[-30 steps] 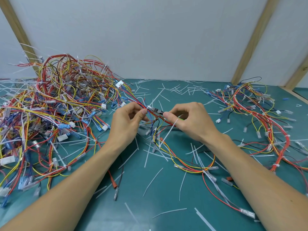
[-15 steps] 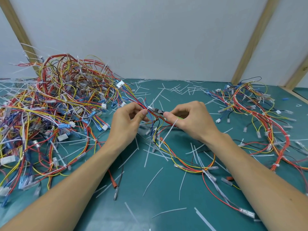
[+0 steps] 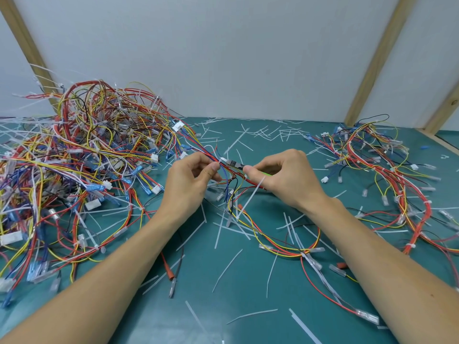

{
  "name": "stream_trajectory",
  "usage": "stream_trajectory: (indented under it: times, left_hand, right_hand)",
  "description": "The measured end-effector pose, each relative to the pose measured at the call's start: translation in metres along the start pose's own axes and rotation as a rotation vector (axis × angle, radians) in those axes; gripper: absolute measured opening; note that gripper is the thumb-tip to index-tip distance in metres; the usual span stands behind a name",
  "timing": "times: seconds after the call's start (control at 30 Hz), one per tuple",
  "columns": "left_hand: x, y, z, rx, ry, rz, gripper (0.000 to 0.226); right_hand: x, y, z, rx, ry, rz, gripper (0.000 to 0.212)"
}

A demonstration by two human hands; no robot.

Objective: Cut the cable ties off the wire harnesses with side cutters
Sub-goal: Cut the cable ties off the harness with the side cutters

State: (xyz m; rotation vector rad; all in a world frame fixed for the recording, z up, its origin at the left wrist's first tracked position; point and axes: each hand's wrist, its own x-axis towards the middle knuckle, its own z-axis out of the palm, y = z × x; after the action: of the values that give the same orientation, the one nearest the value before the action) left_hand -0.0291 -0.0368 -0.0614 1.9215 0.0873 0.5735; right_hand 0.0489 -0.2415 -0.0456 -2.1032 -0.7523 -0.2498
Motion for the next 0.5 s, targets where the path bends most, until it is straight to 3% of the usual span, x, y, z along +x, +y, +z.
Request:
stream_trajectory:
  times: [0.23,0.37,0.5]
  left_hand:
    - [-0.001,0.002,0.000,-0.006,0.013,0.001,0.014]
    - [-0.001,0.004,0.000,-0.021,0.008,0.016,0.013]
    - [-0.002,0.005,0.000,-0.062,-0.010,0.038,0.016]
  right_hand:
    - [0.000,-0.001,0.003,0.105,0.105,0.066,0.031]
    - [0.004,-0.005,0.001,0.309,0.194,0.200,0.038]
    - [0.010,-0.005,0.000,0.496,0.152,0.342,0.048]
